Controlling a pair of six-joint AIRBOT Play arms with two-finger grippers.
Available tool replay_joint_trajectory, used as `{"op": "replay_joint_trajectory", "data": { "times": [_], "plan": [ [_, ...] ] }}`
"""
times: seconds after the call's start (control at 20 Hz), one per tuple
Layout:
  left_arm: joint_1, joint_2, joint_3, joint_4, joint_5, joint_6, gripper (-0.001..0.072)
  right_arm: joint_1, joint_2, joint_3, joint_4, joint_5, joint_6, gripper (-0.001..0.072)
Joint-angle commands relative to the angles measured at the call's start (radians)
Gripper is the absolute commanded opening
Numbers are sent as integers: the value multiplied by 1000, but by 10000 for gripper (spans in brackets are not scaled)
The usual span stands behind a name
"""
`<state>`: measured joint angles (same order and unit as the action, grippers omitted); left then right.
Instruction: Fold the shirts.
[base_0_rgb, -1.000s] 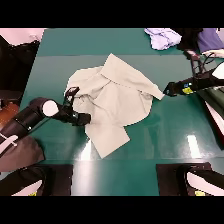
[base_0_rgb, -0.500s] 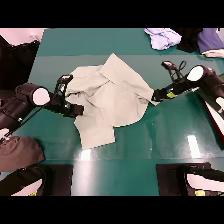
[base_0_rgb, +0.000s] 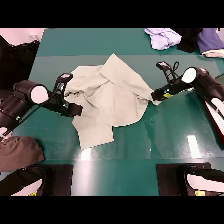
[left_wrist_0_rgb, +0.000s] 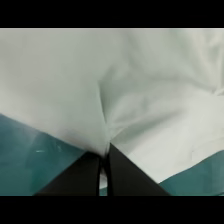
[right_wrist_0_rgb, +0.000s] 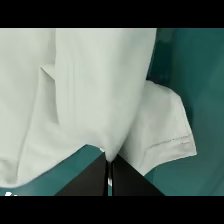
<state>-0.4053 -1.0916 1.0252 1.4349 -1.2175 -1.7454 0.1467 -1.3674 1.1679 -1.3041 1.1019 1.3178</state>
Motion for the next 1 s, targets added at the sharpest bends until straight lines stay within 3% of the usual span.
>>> {"op": "replay_joint_trajectory", "data": {
  "times": [0.0,0.2,0.3,0.6,0.85,0.9,0.95],
  "plan": [
    [1,0,101,124,-163,72,33,-41,106,0,31,121,35,17],
    [1,0,307,186,-215,131,33,-264,269,0,246,336,61,16],
    [1,0,346,185,-179,130,33,-384,291,-4,229,395,93,17],
    [1,-4,141,99,-176,129,32,-520,289,-220,232,246,77,18],
    [1,-5,-76,-29,-31,121,33,-520,259,-266,236,55,48,29],
    [1,-5,-85,-29,-26,120,33,-521,240,-245,235,58,34,277],
    [1,-3,-85,-29,-30,121,33,-521,223,-220,231,83,34,630]
  ]
}}
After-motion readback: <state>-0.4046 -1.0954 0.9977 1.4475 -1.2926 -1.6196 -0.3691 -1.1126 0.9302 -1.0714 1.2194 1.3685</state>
